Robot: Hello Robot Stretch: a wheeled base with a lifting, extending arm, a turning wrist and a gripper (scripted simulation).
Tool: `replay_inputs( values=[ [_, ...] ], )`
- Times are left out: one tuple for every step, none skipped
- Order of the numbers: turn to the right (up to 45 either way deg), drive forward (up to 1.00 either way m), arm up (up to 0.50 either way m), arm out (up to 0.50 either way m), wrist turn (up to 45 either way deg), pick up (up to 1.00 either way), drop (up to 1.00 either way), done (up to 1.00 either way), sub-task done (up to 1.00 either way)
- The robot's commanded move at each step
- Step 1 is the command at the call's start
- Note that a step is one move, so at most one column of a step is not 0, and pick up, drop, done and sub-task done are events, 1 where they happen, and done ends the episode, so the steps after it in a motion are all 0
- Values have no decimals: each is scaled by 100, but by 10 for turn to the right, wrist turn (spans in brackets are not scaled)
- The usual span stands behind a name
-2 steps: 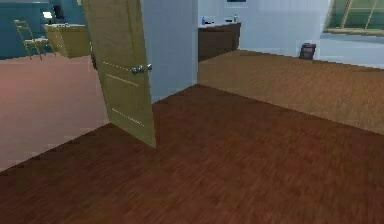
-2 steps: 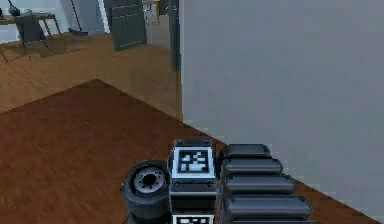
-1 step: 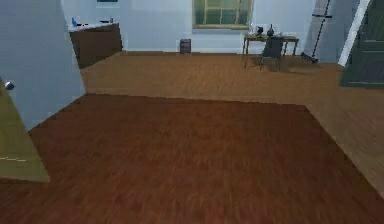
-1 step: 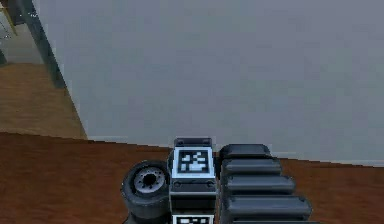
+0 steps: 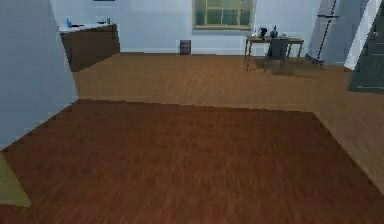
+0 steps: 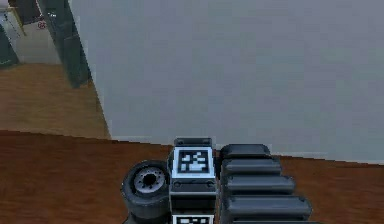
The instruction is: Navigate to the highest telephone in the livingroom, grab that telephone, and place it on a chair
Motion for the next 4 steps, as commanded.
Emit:
replay_inputs(
  values=[
    [-450, 0, 0, 0, 0, 0, 0, 0, 0],
    [-330, 0, 0, 0, 0, 0, 0, 0, 0],
    [-30, 0, 0, 0, 0, 0, 0, 0, 0],
    [0, 100, 0, 0, 0, 0, 0, 0, 0]
  ],
)
